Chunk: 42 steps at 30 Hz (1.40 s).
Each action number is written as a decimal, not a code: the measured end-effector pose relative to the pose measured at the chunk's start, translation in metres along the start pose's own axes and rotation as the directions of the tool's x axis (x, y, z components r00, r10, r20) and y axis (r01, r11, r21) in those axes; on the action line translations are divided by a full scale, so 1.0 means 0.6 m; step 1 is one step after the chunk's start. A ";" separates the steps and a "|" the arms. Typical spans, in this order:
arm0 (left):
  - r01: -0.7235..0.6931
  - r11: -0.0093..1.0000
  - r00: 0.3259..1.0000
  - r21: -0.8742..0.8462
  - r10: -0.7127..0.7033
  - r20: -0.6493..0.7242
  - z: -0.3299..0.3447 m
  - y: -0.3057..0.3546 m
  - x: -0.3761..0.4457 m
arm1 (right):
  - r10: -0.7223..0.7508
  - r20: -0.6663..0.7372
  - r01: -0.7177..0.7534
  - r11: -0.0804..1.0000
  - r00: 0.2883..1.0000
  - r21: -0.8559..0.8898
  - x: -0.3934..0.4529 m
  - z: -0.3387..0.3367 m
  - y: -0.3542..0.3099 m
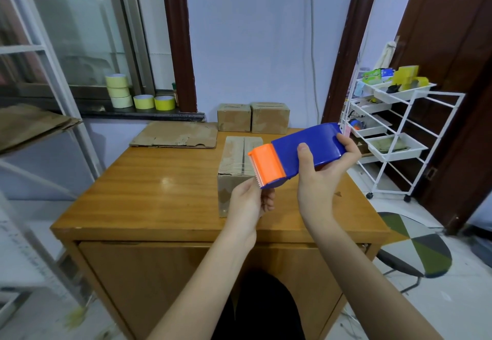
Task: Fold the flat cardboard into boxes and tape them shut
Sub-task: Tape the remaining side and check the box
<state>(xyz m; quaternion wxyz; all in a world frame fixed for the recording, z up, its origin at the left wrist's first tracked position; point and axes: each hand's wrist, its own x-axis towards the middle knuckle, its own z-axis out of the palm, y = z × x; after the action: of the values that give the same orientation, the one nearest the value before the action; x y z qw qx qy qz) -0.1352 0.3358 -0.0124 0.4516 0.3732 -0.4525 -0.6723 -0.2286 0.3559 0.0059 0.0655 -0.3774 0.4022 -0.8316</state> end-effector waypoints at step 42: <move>-0.376 0.767 0.876 0.519 0.477 -0.071 -0.141 0.044 0.029 | -0.086 -0.008 0.083 0.981 0.996 -0.178 0.034 -0.013 -0.011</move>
<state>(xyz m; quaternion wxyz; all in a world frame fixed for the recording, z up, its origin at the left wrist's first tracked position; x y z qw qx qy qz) -0.0566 0.2917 -0.0156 0.5261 0.4272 -0.6335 -0.3733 -0.2470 0.3566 0.0197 -0.0068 -0.3918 0.4588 -0.7974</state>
